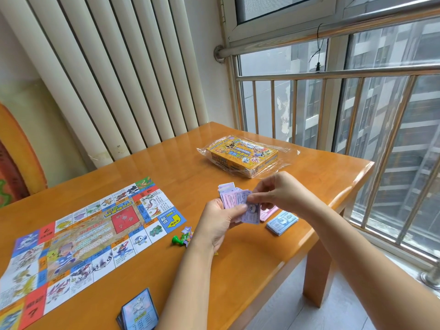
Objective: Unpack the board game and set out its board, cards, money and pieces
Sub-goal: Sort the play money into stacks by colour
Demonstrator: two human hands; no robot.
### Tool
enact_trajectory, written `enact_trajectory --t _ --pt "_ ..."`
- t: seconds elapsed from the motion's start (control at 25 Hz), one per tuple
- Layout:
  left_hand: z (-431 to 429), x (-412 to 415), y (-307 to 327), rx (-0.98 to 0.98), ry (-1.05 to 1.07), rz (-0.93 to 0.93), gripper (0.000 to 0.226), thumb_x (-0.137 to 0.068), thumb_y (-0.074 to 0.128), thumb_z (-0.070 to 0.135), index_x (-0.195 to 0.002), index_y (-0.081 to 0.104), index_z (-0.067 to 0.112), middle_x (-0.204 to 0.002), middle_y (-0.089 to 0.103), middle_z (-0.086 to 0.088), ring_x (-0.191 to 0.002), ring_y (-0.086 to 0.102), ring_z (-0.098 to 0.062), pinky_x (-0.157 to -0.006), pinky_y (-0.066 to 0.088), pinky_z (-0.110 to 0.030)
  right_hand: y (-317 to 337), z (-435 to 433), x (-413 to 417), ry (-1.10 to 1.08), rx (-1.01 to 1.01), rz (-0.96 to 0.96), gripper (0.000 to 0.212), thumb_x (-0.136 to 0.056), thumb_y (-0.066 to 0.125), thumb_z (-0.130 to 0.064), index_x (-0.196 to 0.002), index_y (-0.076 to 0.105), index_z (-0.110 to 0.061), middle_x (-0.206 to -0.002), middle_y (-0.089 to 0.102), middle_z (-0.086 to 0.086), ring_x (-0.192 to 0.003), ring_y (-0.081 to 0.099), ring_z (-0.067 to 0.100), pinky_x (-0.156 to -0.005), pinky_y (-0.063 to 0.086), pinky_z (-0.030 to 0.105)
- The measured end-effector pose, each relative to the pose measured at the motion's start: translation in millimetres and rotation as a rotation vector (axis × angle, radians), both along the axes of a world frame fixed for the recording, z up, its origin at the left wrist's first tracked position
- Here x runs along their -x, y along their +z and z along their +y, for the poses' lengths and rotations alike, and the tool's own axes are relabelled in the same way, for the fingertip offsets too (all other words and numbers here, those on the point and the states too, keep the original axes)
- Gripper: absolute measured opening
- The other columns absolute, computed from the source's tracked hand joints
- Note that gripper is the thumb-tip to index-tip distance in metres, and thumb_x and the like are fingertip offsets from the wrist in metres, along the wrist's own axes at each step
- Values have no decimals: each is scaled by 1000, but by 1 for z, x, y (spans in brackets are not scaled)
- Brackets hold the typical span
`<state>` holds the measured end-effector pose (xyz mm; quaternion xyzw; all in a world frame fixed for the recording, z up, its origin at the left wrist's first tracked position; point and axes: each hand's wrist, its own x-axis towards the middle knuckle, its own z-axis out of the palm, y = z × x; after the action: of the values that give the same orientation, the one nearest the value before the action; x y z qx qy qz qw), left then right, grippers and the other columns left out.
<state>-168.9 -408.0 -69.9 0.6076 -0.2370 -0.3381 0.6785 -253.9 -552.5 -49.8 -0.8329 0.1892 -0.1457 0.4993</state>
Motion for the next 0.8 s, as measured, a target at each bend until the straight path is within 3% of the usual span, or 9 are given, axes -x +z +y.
enact_trajectory --t 0.24,0.4,0.48,0.64,0.8 --pt "-2 -3 4 78 -17 144 26 -90 43 -15 -101 61 2 -81 73 -7 -70 71 -14 -63 58 -25 0 -5 9 -2 32 -68 12 -84 71 -8 -82 75 -20 -68 71 -2 -55 55 3 -54 47 17" --pt "-2 -6 3 101 25 163 26 -89 45 -14 -105 60 0 -88 71 -12 -70 70 -16 -65 59 -27 -2 -9 12 9 -29 -101 22 -82 70 -1 -100 75 -13 -79 73 -11 -74 64 4 -75 54 23" --pt "-1 -8 2 99 40 165 25 -89 45 -13 -104 61 0 -86 72 -11 -70 70 -16 -63 59 -27 -1 -9 14 13 -32 -95 24 -82 69 1 -101 74 -13 -82 73 -8 -76 65 4 -78 53 22" --pt "0 -7 0 18 98 64 22 -88 51 -11 -96 64 4 -86 71 -12 -69 69 -18 -63 59 -28 5 -10 17 34 -40 -100 28 -81 68 6 -103 73 -11 -78 72 -6 -65 62 -4 -61 48 10" --pt "1 -7 -2 -22 119 -98 21 -81 64 -10 -86 69 10 -72 72 -2 -62 68 -11 -58 57 -22 5 -8 14 63 16 -60 26 -79 72 1 -97 74 -18 -87 73 5 -76 63 9 -76 54 26"
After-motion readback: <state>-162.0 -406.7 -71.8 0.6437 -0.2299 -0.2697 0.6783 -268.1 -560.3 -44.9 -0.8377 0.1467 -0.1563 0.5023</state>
